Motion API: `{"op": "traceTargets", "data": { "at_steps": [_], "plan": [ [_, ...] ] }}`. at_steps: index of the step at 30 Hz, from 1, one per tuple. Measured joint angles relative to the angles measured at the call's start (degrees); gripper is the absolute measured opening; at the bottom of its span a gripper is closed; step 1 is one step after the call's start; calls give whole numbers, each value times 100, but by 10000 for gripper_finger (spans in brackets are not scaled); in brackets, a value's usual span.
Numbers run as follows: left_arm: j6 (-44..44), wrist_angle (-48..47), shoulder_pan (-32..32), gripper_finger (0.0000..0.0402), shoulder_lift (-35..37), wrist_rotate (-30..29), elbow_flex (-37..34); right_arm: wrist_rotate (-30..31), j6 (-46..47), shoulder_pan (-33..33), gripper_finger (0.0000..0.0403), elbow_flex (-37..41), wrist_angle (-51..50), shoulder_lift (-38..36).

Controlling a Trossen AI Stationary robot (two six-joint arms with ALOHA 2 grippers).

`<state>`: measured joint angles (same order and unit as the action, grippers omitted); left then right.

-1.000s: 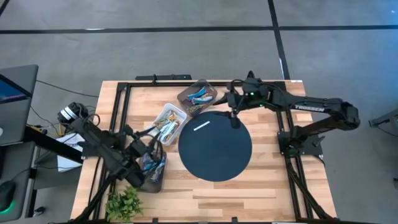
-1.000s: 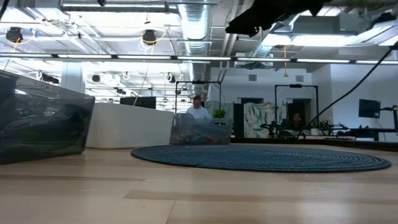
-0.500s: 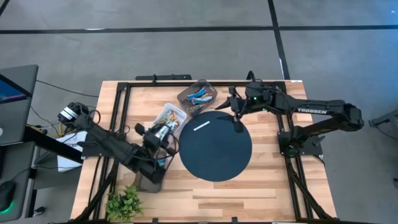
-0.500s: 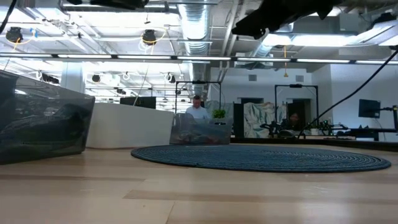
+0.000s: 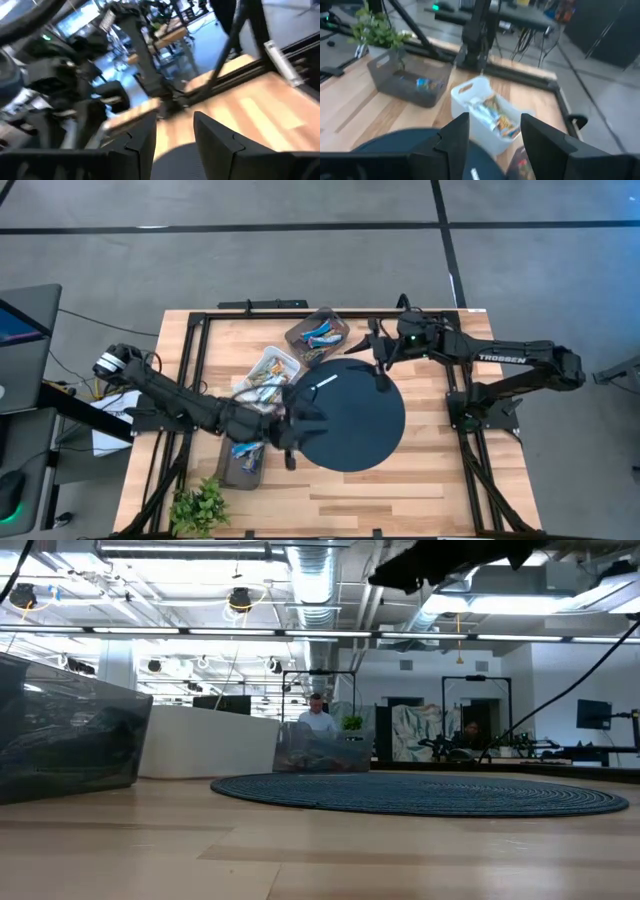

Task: Pick and place Granola Bars by type
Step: Return to Home Position

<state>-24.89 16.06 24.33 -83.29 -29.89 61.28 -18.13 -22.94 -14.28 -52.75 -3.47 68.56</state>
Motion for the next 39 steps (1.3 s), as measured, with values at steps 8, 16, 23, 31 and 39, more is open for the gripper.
{"op": "traceTargets", "data": {
  "at_steps": [8, 16, 23, 31, 39],
  "plan": [
    [98, -905, -1275, 125, 862, 498, -3, 0, -108, -219, 172, -9, 158, -494],
    [607, -2356, -2416, 125, 1975, 2687, -4, -608, -105, -653, 173, 44, -488, -1435],
    [685, -2521, -2066, 125, 2909, 2523, -747, -1044, -28, -870, 170, 916, -269, -2353],
    [901, -1753, -1910, 126, 4081, 2171, -2157, -1045, 250, -973, 169, 1920, -6, -3166],
    [1108, -1529, -1915, 125, 5045, 1904, -3072, -1043, 511, -1100, 170, 2632, 576, -3464]
  ]
}}
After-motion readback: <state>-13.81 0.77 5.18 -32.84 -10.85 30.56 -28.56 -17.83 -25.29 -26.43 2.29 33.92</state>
